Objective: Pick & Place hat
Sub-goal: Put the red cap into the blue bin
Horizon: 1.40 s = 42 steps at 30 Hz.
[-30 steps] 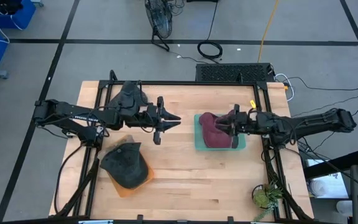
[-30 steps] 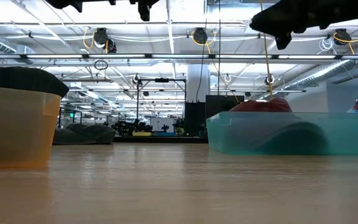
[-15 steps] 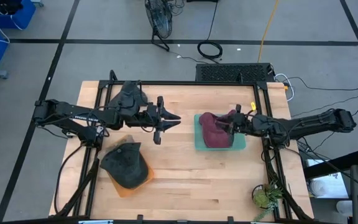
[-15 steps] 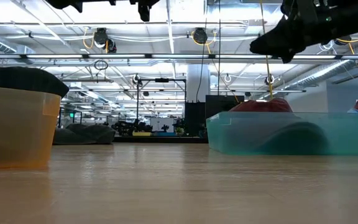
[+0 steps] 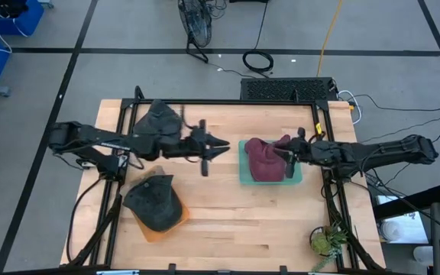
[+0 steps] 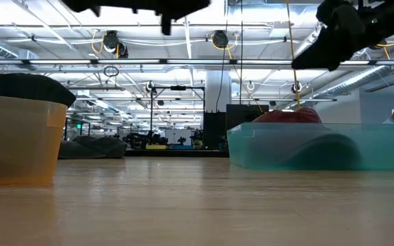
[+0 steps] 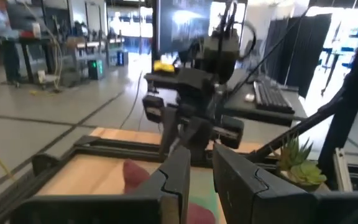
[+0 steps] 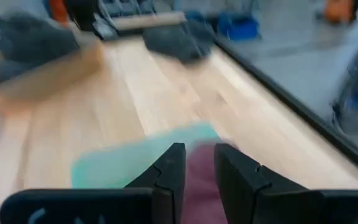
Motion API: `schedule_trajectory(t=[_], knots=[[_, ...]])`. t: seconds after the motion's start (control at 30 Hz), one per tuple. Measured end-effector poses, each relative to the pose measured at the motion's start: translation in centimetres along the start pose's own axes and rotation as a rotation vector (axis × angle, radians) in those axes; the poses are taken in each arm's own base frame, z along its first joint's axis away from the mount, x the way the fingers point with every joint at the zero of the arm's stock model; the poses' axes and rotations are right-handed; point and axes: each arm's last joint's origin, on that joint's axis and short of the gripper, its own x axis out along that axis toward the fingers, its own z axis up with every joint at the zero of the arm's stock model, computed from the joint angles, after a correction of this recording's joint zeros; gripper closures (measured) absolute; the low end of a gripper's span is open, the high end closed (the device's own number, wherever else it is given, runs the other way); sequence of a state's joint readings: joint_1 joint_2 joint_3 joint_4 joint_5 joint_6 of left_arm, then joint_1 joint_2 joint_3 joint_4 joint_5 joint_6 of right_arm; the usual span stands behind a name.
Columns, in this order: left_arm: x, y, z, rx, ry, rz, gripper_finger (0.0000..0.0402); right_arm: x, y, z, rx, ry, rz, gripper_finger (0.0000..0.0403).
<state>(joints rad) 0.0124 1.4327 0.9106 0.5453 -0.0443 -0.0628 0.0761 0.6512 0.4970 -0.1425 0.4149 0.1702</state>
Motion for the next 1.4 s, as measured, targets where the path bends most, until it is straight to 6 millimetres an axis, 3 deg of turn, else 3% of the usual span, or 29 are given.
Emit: schedule_trajectory(t=[0.3,0.43,0.57,0.8,0.93,1.4], knots=[[9.0,-0.2,-2.9,0.011,0.253,0.025,0.033,-1.0,-0.5,-0.4,0.114,0.196,-0.064,0.033],[11.6,0.6,-5.4,0.014,0.365,0.045,0.033,-0.8,-0.9,-1.9,0.127,0.277,-0.154,0.033],[13.1,2.5,-7.4,-0.004,0.39,0.09,0.033,0.0,-1.2,-3.6,0.12,0.251,-0.248,0.033],[13.8,4.9,-9.6,-0.062,0.446,0.08,0.033,1.5,-2.0,-6.7,0.143,0.159,-0.324,0.033],[13.8,5.5,-10.3,-0.071,0.46,0.096,0.033,1.7,-2.6,-8.5,0.175,0.223,-0.314,0.033],[14.2,6.2,-13.8,-0.07,0.531,0.21,0.033,1.8,-2.8,-9.0,0.314,0.349,-0.095,0.033]])
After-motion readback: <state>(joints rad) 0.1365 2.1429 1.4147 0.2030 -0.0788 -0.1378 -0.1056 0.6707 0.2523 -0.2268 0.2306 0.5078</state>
